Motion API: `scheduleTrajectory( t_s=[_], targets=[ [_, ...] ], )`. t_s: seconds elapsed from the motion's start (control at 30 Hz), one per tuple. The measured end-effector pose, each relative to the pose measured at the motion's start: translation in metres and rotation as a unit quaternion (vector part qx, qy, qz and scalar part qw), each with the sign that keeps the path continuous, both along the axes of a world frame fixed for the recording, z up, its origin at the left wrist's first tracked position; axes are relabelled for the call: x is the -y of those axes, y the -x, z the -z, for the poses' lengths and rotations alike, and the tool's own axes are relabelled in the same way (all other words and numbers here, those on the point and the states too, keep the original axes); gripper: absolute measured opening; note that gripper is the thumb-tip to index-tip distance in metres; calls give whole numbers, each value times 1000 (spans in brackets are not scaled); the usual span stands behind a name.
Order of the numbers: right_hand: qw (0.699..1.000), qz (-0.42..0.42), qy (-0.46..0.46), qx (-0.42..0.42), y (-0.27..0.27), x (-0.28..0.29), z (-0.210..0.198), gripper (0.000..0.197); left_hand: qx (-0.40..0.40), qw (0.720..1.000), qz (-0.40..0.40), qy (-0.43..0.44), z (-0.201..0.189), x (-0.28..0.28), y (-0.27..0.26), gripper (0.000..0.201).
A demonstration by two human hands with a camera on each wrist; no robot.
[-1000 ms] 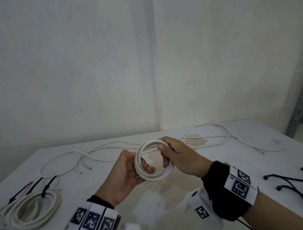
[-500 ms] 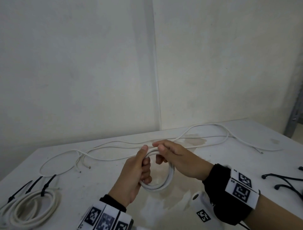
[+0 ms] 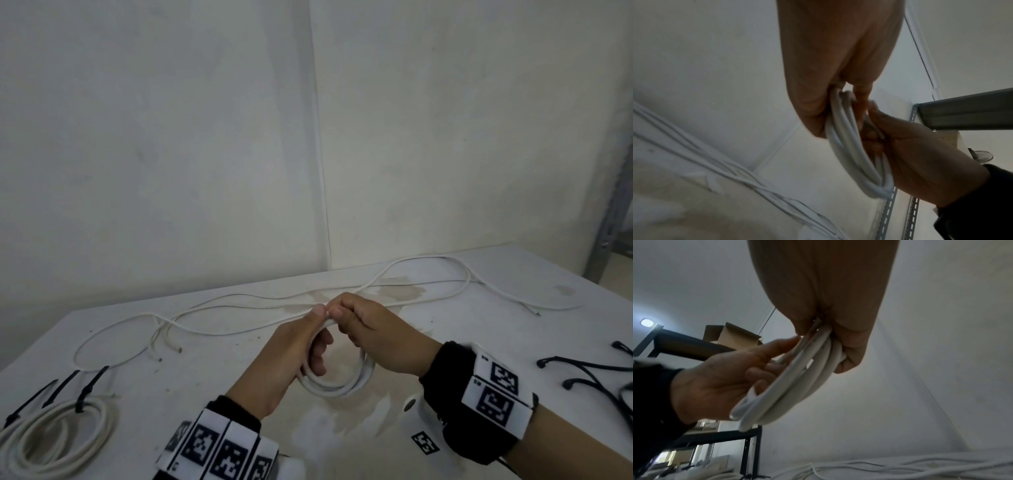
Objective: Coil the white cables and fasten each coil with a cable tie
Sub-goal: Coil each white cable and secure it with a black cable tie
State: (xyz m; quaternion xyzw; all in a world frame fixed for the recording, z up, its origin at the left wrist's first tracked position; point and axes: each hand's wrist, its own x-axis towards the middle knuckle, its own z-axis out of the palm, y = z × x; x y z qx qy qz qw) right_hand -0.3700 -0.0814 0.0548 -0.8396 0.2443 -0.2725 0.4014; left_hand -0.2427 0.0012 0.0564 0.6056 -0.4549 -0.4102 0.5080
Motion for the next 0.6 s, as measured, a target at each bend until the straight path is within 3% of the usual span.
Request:
scheduleTrajectory(
  t_s=[0.23,0.37,0.43,0.6],
  targets=[
    [996,5,-68,62,3,0,-1,26,-88,995,-47,18,5,4,13,44],
    [983,30,-170,68,5,2,2,36,-108,992,-67,28,5,6,13,41],
    [971,22,-219,97,4,-2,0,34,-106,992,-64,33,6,6,13,39],
    [966,24,-227,124,6,-1,-3,22,-110,993,-27,12,8,8,7,39]
  ],
)
